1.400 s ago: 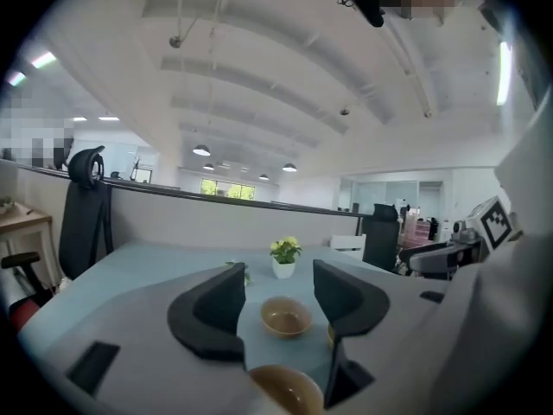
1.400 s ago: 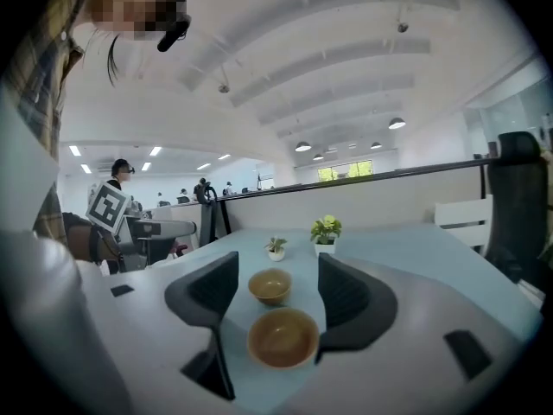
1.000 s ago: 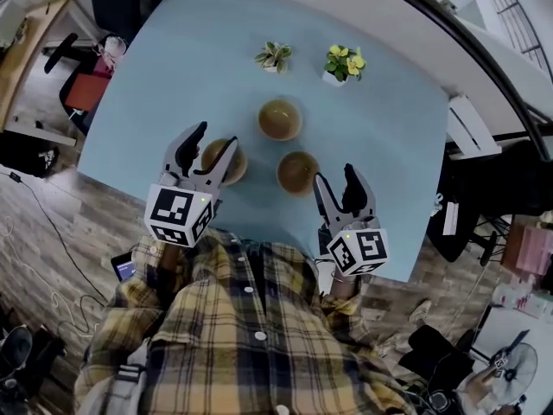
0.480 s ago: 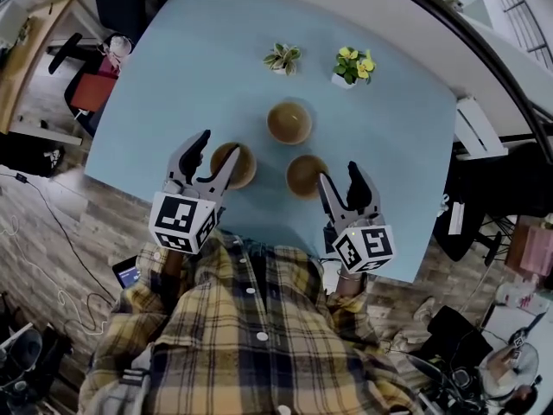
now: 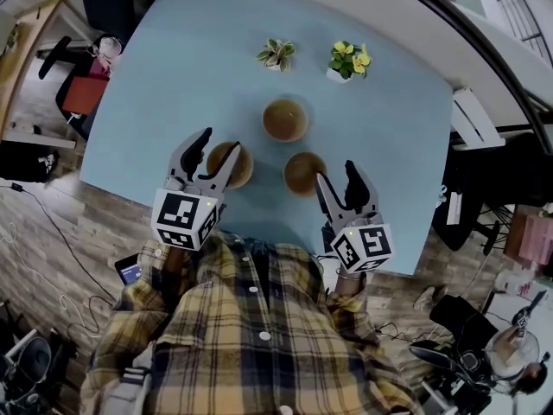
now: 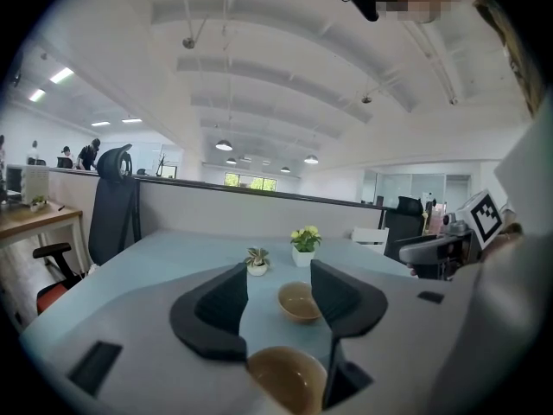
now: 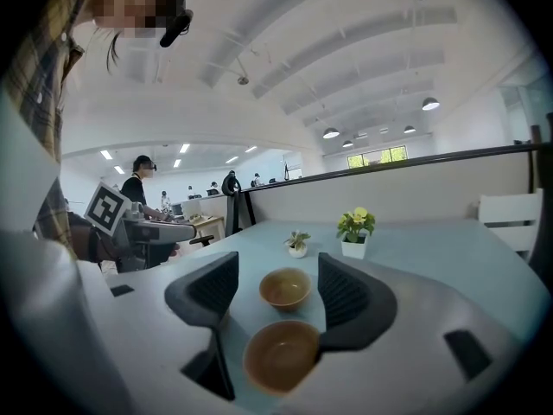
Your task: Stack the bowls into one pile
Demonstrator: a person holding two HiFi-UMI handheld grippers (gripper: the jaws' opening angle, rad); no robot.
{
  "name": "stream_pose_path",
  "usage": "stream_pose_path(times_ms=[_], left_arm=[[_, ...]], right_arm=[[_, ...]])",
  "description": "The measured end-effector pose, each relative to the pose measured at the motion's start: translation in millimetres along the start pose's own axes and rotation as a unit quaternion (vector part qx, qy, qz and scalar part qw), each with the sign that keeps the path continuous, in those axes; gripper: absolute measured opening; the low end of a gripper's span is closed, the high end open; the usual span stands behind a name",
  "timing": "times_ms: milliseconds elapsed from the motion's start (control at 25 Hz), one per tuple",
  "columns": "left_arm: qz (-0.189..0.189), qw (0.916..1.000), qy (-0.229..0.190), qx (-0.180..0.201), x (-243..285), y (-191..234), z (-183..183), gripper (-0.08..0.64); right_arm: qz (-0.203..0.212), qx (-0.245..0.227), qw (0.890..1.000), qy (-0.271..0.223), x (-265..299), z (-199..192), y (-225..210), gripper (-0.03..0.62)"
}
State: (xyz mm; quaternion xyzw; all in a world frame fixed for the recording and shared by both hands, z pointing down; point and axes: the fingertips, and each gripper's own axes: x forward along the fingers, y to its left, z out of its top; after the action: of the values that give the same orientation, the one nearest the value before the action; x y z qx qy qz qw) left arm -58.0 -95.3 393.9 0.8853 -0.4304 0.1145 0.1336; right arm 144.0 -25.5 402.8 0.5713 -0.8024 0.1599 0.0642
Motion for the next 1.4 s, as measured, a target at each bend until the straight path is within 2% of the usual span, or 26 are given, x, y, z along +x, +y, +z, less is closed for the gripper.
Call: stream_pose_path(times_ms=[320,720,1000,1160,1400], left_arm=[[0.002,0.9996,0.027,-0.002,12,6,-18,0.204],[0.009,0.9955,0.095,-0.006,24,22,-66,0.199],[0.005,0.9875,0.158,0.004,35,32,-107,0.192],[-0.001,0.9822,0.188,-0.007,39,37,-124,0.192],[-0.009,0.9742,0.226,-0.004,43,39,-146,0.178]], right_arm=[[0.006,0.002,1.000,0.009,5,-4,-6,0.270],[0.022,0.012,0.999,0.032,16,-21,-2,0.270],[0.028,0.028,0.998,0.045,23,-31,-4,0.270],[0.032,0.035,0.998,0.050,26,-34,-7,0.270],[0.028,0.040,0.998,0.050,30,-35,-15,0.270]])
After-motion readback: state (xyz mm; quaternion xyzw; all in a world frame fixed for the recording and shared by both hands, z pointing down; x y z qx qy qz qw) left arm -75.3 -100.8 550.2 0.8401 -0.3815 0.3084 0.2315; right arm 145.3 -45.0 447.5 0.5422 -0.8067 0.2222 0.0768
